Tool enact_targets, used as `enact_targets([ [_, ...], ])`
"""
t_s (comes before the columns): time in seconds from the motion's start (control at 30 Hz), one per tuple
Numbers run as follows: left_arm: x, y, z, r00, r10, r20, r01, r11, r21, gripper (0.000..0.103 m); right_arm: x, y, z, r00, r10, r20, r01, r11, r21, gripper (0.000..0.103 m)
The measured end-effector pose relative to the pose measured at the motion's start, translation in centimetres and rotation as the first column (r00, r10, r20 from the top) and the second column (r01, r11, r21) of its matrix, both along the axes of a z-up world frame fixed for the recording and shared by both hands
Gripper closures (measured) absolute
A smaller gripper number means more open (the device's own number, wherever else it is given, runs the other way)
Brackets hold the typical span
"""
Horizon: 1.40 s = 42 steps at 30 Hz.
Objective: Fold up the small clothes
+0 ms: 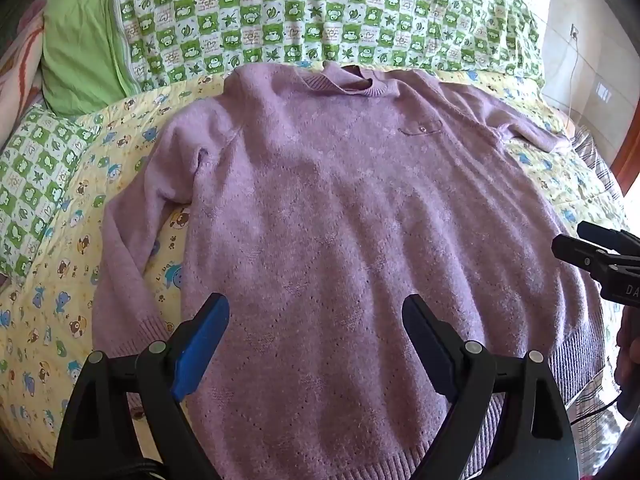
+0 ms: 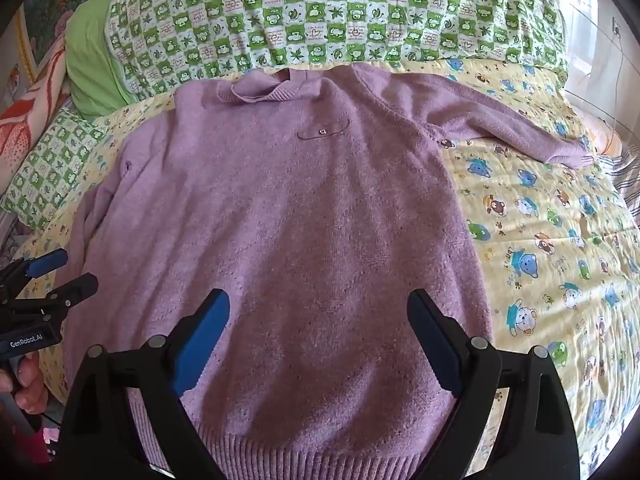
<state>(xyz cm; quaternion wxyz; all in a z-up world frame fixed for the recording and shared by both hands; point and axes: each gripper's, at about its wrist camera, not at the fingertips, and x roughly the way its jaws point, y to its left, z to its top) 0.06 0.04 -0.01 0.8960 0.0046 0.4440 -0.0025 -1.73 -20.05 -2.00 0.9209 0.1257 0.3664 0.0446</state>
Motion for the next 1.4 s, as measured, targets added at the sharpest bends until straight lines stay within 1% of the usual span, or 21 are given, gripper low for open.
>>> enact_targets([
  [0.3, -0.2, 0.6, 0.0, 1.0, 0.001, -0.008, -0.001, 1.0, -0.008, 0.014, 0.0, 0.0, 0.0, 1.0, -0.003, -0.002, 0.003, 1.0, 0.006, 0.012],
  [0.33, 0.2, 0.2, -0.4, 1.0, 0.001, -0.011, -0.001, 1.0, -0.004, 0.014, 0.0, 0.0, 0.0, 1.0, -0.002, -0.002, 0.002, 1.0, 0.006, 0.012],
  [0.67, 1.1, 0.4, -0.5, 1.0, 0.014, -0.019, -0.015, 1.0, -0.018, 0.014, 0.8, 0.1, 0.2, 1.0, 0.008, -0.011, -0.008, 1.0, 0.012, 0.012],
  [0.73, 1.2, 0.3, -0.4, 1.0, 0.019, -0.006, -0.019, 1.0, -0.008, 0.014, 1.0, 0.1, 0.2, 1.0, 0.012, -0.012, -0.012, 1.0, 0.014, 0.012],
  [0.83, 1.4, 0.2, -0.4, 1.0, 0.023, -0.01, -0.023, 1.0, -0.014, 0.014, 1.1, 0.1, 0.3, 1.0, 0.02, -0.012, -0.019, 1.0, 0.019, 0.012],
  [1.0, 1.5, 0.0, -0.4, 1.0, 0.026, 0.005, -0.026, 1.0, -0.001, 0.013, 1.2, 0.1, 0.3, 1.0, 0.026, -0.014, -0.026, 0.999, 0.024, 0.012],
  [1.1, 1.8, -0.2, -0.5, 1.0, 0.026, -0.015, -0.026, 1.0, -0.004, 0.013, 1.2, 0.1, 0.3, 1.0, 0.025, -0.014, -0.025, 0.999, 0.026, 0.012],
  [1.4, 2.3, -0.8, -0.6, 0.999, 0.031, -0.013, -0.031, 1.0, -0.004, 0.013, 1.4, -0.7, 0.0, 0.999, 0.027, -0.023, -0.026, 0.999, 0.04, 0.012],
])
